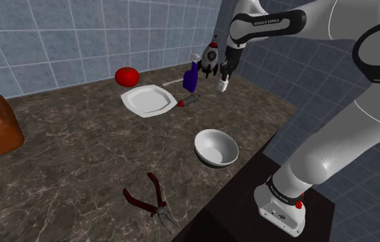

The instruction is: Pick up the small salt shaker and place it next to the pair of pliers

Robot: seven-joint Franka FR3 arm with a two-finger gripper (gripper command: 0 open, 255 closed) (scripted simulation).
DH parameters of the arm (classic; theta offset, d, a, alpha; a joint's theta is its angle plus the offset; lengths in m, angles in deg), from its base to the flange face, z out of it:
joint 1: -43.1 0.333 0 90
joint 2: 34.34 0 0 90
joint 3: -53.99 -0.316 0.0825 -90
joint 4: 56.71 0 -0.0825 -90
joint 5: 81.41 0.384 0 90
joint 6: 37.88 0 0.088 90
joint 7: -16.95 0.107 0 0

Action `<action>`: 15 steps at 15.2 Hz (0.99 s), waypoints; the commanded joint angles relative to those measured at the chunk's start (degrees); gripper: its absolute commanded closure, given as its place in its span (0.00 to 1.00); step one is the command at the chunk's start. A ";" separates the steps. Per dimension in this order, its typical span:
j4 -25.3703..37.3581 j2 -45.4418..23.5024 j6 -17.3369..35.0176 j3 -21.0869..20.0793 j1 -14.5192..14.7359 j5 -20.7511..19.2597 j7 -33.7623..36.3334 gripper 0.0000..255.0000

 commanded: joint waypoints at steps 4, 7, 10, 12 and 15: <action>3.15 0.65 -3.81 -0.13 0.08 0.09 -0.32 1.00; 4.71 0.82 -5.53 -0.18 0.12 0.14 -0.49 1.00; 0.06 5.22 -5.73 -2.31 1.55 -0.33 3.30 1.00; -2.69 7.95 -6.01 -3.85 2.48 -0.38 5.81 1.00; -6.33 11.72 -6.62 -6.31 3.88 -0.06 9.53 1.00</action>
